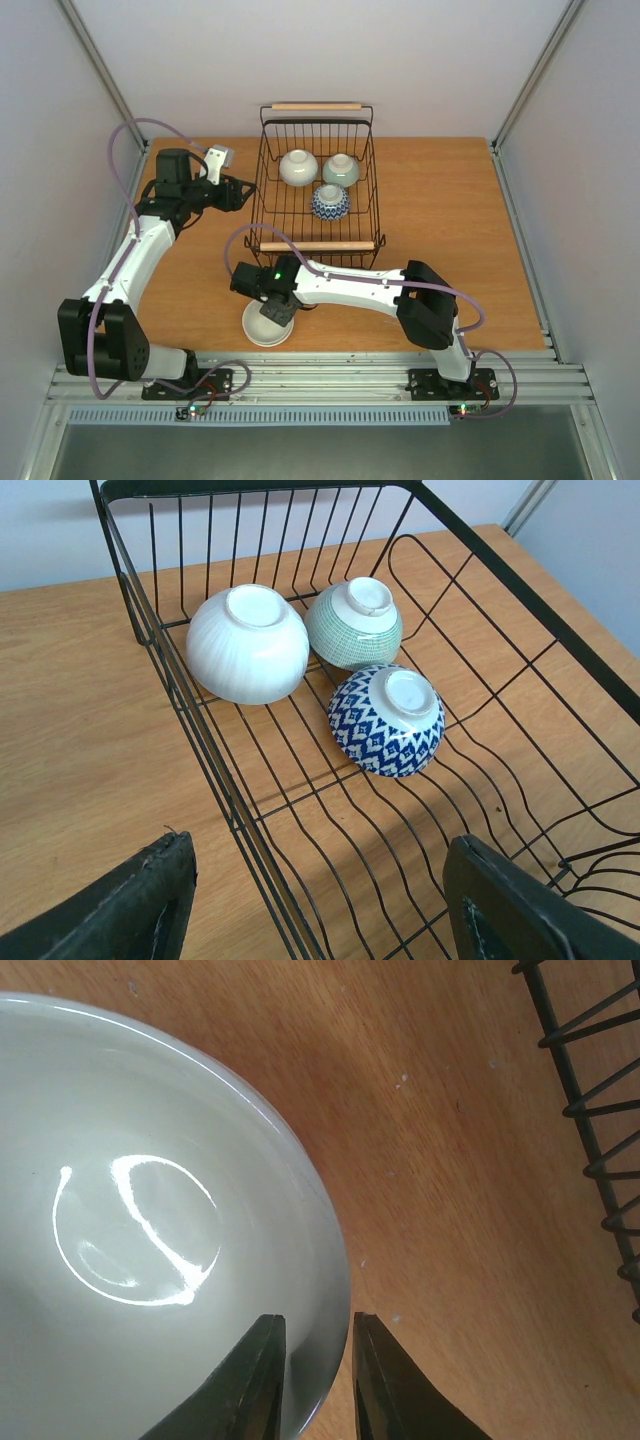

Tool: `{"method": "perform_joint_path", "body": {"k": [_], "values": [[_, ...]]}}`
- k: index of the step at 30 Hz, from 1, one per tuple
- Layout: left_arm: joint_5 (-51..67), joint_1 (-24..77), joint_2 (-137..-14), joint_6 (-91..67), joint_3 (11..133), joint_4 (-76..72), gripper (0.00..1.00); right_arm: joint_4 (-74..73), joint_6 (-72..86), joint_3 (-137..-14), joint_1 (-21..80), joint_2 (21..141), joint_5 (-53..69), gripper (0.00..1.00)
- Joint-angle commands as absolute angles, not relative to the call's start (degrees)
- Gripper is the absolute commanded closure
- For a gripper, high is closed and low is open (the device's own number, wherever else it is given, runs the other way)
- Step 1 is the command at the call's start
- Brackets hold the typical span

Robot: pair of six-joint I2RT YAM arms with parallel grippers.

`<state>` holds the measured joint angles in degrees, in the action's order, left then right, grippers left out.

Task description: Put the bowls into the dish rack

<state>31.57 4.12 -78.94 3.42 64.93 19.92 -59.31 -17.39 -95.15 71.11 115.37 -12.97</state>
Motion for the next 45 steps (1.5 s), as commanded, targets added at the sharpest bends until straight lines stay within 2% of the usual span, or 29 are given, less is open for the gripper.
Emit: {"method": "perform_joint_path", "body": {"k": [1,7,20,34,45], "values": [[32.17,3.70,-77.80,3.25,64.69,17.58,0.32,-58.80,-16.79,-96.33,71.54,115.95,-12.77,0.80],[32.26,3.70,-77.78,3.25,64.62,17.54,0.32,-59.12,-16.61,-96.16,71.54,115.55,-12.91,0.98],[32.17,3.69,-77.17,3.08,65.02,17.91,0.32,-59.53,-17.47,-95.67,71.54,107.32,-17.63,0.99],[31.65,3.60,-76.70,2.72,65.49,18.47,0.32,-62.10,-24.31,-104.24,70.09,95.71,-30.92,0.99],[41.47,3.59,-76.37,3.67,66.49,20.08,0.32,-57.54,-31.08,-115.22,56.15,95.77,-36.43,0.99]]}}
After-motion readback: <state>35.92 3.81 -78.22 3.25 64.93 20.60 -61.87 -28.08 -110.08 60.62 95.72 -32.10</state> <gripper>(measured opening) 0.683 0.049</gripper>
